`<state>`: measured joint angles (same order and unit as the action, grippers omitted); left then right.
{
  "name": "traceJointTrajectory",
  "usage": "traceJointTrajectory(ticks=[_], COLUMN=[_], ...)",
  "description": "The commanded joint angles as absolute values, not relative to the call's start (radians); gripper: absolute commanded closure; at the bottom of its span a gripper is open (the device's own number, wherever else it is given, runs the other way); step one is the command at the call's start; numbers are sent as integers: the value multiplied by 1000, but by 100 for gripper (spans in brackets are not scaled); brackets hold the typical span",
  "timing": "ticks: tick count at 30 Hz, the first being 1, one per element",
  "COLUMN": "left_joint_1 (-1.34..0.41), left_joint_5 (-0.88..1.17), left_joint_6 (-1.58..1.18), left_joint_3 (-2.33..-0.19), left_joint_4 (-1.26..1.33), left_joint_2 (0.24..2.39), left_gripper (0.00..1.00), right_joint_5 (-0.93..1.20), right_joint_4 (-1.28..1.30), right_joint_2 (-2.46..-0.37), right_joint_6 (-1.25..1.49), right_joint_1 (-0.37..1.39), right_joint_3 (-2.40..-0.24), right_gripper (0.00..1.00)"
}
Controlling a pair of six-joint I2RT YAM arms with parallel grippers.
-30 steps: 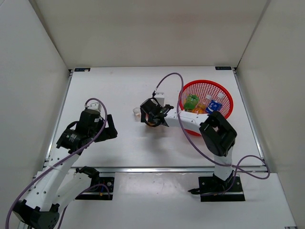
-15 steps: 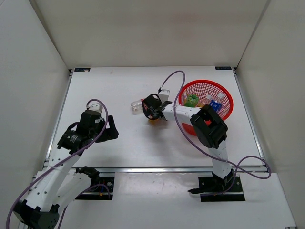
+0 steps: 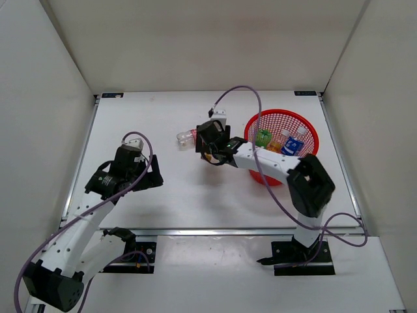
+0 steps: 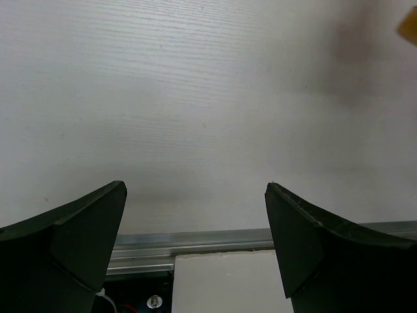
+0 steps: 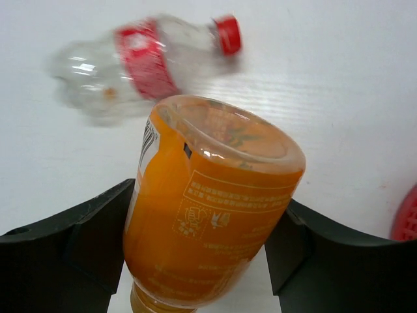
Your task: Put the plastic bottles in the bin
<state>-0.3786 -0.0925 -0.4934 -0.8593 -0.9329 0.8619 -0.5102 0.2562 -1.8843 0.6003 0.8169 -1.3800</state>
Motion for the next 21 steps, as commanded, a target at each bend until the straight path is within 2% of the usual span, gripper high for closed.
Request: traceJointTrajectory(ticks=[1,4,9,15,18,21], left_joint_1=[-365,-359,-365,-364,-362,-362], left_joint_5=[-74,-48,34,116,176,218], left_joint_6=[-480,-465,-434,-374,-310,-232], left_joint_3=[-905,-943,-1003,-1181,-1311,-1527], left_joint_4=[-899,-884,-832,-747,-716,-753], left_joint_2=[880,919,1041,1250,1397,1582], left_gripper=[1,2,2,2,1,1], right_joint_5=[-447,-362,-339,-192,-112,-110], right_joint_4=[111,100,192,213,253,314], right_joint_2=[-1691,-1538,-1343,-1126,-1103,-1126], right_joint_6=[454,336,262,255,242,232], right_joint_1=[818,818,761,461,375,316], right_joint_3=[-1373,-1353,-1275,-1135,-1103,-1106], right_gripper=[79,84,79,79,75,63])
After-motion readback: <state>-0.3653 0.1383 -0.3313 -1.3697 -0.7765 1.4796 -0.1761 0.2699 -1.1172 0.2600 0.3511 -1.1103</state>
